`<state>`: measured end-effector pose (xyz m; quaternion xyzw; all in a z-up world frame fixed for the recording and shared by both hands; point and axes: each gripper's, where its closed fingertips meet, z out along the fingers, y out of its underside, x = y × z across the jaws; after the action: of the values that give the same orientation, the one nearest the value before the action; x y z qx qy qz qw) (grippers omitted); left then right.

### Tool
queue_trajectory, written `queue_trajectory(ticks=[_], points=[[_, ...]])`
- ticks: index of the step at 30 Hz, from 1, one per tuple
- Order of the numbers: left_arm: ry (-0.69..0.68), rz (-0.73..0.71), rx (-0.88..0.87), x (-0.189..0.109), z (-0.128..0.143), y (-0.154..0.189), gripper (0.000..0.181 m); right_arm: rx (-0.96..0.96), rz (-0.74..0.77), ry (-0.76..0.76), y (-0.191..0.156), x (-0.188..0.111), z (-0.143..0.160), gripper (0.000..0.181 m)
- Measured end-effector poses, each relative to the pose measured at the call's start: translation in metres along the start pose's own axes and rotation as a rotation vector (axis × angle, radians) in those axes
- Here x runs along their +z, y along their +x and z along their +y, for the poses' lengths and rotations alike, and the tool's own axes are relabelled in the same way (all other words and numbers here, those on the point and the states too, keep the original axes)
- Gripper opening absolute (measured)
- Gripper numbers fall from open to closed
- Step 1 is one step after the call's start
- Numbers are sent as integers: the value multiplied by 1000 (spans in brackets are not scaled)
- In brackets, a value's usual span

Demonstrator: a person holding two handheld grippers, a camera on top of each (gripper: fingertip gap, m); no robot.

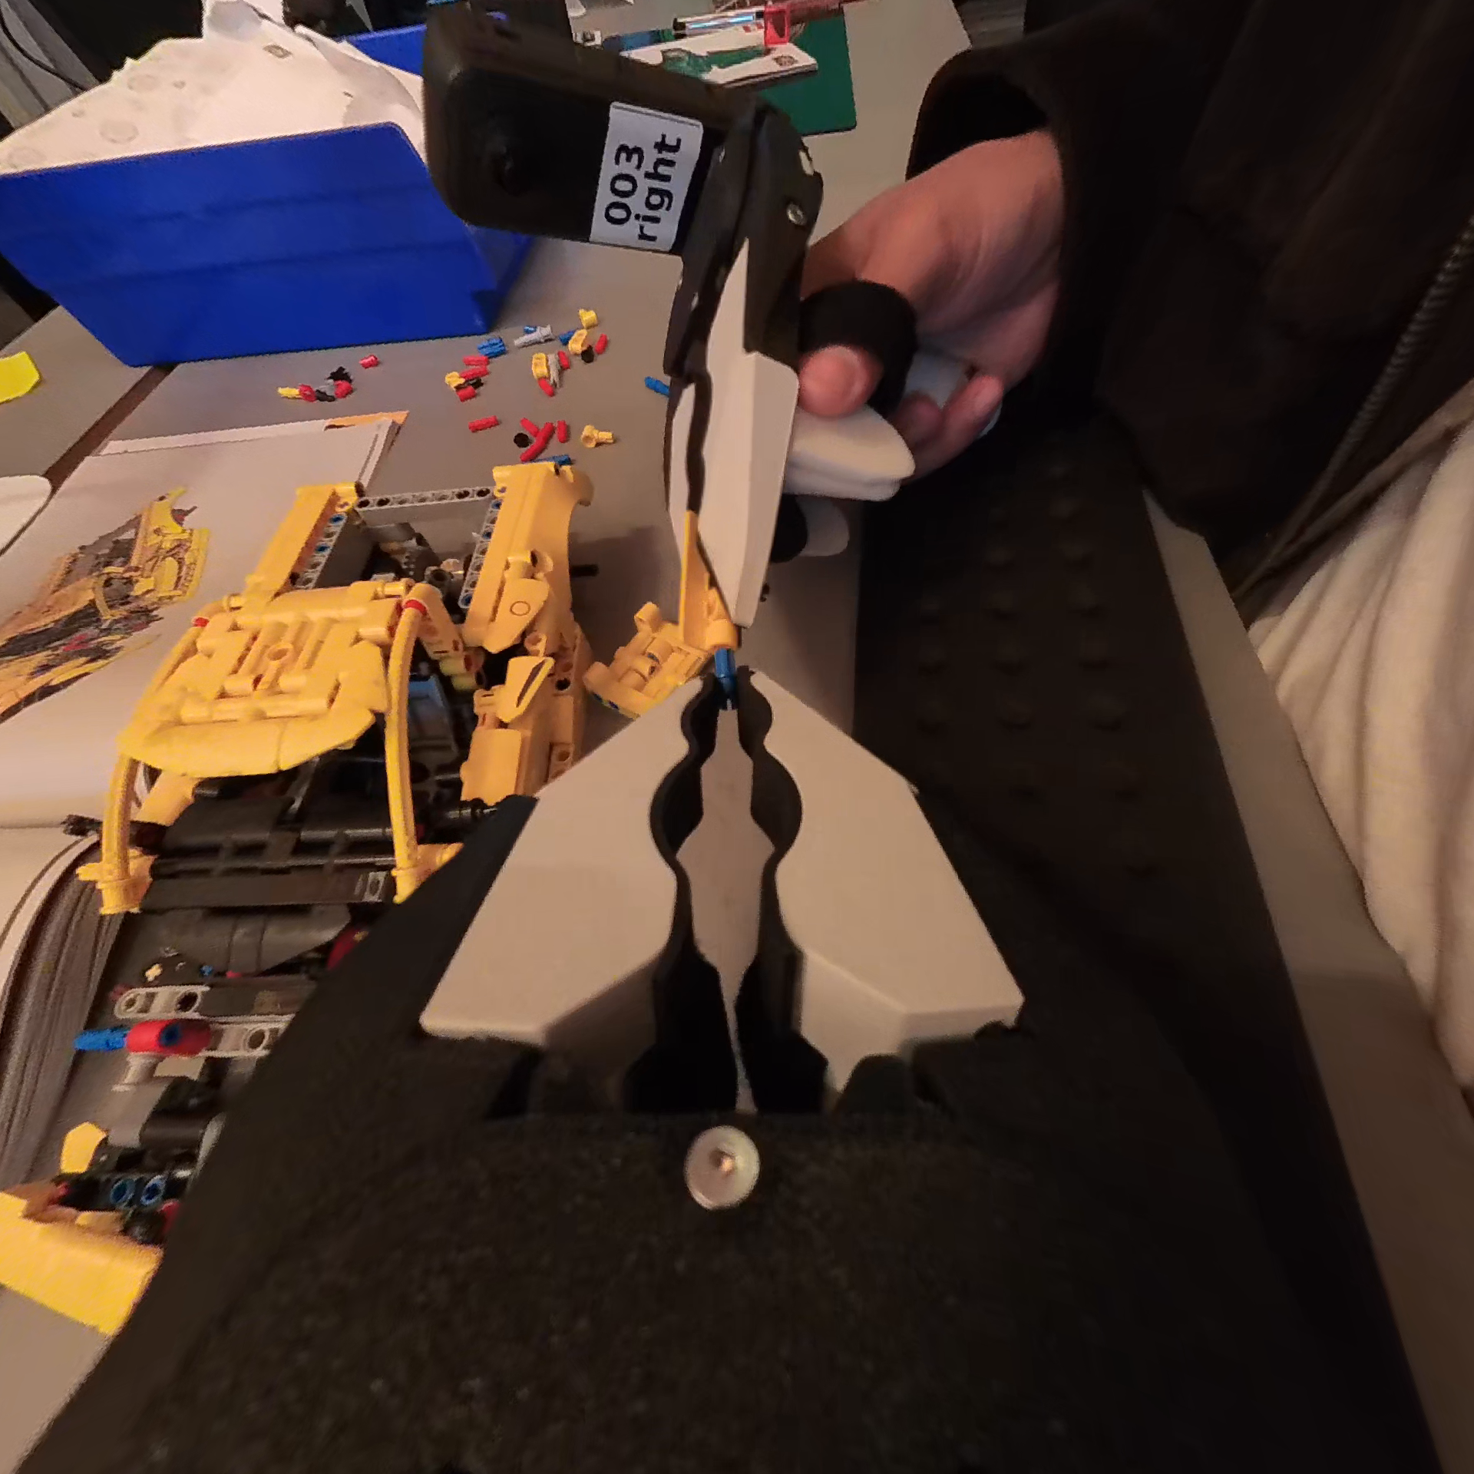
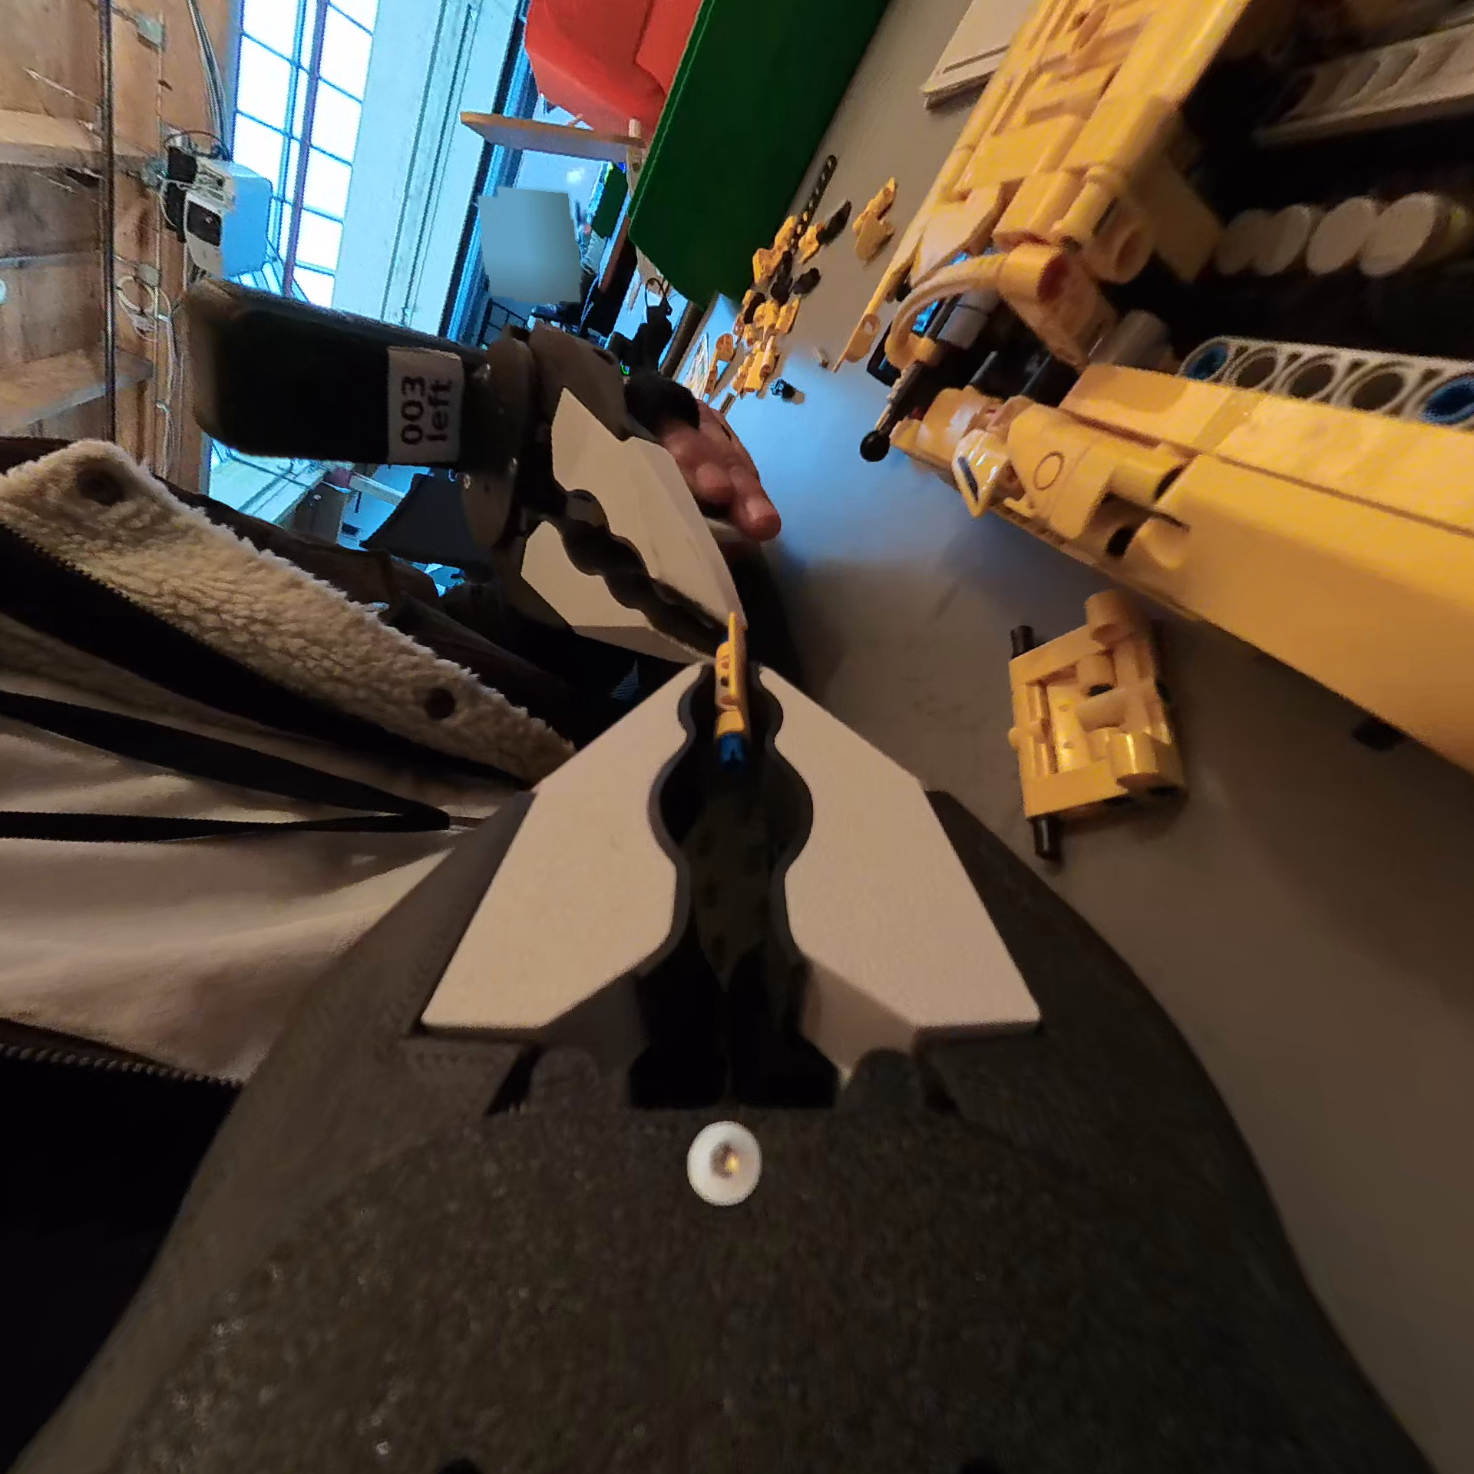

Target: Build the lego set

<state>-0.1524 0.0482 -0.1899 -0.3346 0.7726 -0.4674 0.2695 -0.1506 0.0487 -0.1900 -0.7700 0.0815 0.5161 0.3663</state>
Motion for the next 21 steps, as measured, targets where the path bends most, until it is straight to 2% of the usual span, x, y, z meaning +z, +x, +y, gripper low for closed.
queue_trajectory(ticks=[11, 15, 19, 21], points=[[8, 79, -37, 0, 1, 9, 4, -24, -14, -63, -2, 1, 9, 6], [-17, 92, -12, 2, 4, 14, 4, 28, -26, -100, 0, 1, 14, 6], [36, 219, -209, -2, -1, 17, 4, -120, -5, -104, -6, 1, 15, 6], [64, 255, -253, -5, -4, 16, 4, -160, -16, -86, -10, 1, 13, 6]])
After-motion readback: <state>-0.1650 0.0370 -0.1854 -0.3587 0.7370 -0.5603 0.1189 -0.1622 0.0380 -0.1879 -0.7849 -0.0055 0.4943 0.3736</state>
